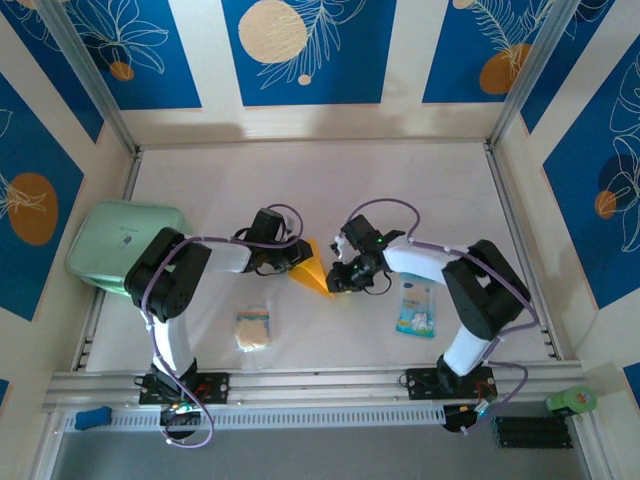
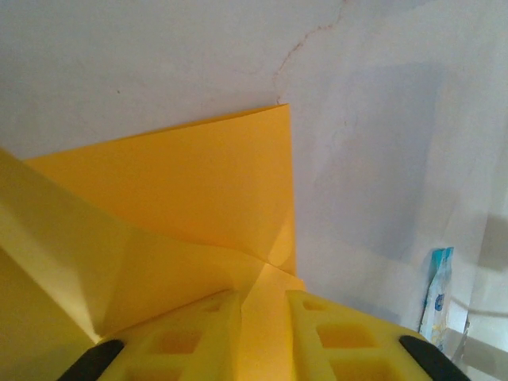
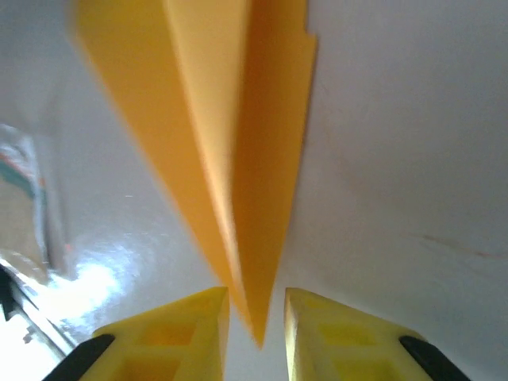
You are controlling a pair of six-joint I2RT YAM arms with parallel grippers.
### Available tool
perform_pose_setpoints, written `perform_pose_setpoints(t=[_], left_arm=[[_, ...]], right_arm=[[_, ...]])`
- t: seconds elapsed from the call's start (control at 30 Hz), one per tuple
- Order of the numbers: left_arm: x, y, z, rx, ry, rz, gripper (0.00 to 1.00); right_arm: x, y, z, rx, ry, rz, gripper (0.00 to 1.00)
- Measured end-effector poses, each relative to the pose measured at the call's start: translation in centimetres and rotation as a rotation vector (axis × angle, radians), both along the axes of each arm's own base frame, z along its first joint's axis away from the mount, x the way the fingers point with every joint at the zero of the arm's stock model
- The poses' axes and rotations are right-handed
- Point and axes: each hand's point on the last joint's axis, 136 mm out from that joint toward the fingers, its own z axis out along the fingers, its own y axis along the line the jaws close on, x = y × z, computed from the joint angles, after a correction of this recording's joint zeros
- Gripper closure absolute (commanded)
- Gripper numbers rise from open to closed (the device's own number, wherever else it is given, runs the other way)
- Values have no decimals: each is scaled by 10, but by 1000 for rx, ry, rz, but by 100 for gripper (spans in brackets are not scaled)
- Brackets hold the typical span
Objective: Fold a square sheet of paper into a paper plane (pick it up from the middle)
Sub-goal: Fourth fold the wing at the center of the table.
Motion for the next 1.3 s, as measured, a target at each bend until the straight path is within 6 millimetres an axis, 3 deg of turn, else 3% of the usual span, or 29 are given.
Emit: perform_pose_setpoints(t=[0.1,0.2,0.57,1.3], left_arm=[[0,1,-1,7,9,5,76],[0,1,-1,16,21,12,76],[0,1,-2,27,40,21,76],[0,0,-3,29,45,19,76]], right_arm=[[6,4,22,44,-58,-2,77],[5,13,27,61,-70,18,81],[-5,28,-2,23,13,49,85],[-5,27,-20,7,48,44,86]])
